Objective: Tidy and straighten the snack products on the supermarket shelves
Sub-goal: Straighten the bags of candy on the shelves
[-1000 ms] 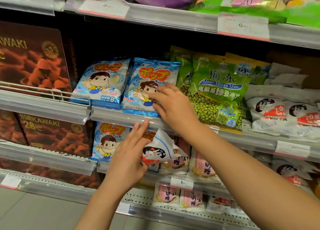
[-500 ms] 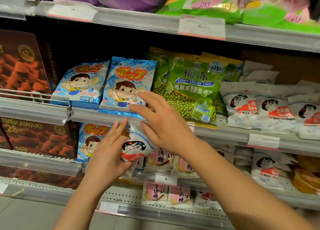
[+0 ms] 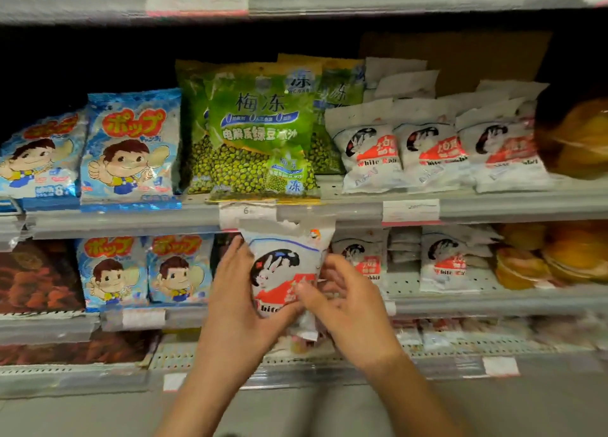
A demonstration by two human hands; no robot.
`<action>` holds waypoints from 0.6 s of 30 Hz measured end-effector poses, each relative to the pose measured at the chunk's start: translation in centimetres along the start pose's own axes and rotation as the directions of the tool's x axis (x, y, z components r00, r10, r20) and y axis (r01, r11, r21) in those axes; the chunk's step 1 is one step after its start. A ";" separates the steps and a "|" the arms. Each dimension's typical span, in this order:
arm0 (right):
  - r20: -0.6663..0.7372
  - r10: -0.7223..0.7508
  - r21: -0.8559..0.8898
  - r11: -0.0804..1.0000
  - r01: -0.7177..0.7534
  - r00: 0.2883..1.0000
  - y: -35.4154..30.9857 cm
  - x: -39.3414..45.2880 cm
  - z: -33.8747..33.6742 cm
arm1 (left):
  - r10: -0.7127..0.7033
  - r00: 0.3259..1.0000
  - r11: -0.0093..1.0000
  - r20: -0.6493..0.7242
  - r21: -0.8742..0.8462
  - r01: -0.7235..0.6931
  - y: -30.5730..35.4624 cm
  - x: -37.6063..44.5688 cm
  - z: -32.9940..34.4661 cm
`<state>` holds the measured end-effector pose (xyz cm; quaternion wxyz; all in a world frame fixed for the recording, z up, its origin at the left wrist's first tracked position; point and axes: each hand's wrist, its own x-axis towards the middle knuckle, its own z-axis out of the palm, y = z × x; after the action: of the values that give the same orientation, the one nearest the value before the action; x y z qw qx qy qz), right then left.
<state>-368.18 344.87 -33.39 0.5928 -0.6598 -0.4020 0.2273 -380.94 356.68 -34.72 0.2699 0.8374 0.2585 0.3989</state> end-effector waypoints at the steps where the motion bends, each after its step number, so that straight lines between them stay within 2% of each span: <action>1: -0.031 0.023 0.023 0.999 -0.022 0.999 0.4 -0.3 -0.8 | 0.040 0.999 0.999 0.017 0.007 -0.040 0.8 0.2 1.2; 5: -0.166 0.106 0.059 0.994 -0.097 0.980 2.3 -1.1 -4.5 | 0.248 0.955 0.962 0.164 0.078 -0.263 2.7 1.2 4.7; 9: -0.249 0.116 0.113 0.989 -0.090 0.961 4.1 -2.0 -7.7 | 0.293 0.906 0.928 0.306 0.138 -0.346 2.9 1.6 6.3; 12: -0.287 0.123 0.128 0.988 -0.090 0.950 5.1 -2.7 -9.6 | 0.329 0.919 0.911 0.219 0.182 -0.370 3.0 2.0 6.2; 15: -0.313 0.143 0.114 0.987 -0.113 0.939 6.3 -3.0 -11.3 | 0.315 0.946 0.887 0.075 0.330 -0.322 2.2 2.8 5.3; 18: -0.349 0.174 0.120 0.983 -0.141 0.921 7.5 -2.8 -13.2 | 0.265 0.961 0.837 0.079 0.476 -0.270 0.7 3.4 4.8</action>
<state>-357.62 334.90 -38.55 0.6656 -0.6922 -0.2221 0.1687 -375.04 357.18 -35.00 -0.0040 0.9078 0.2288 0.3514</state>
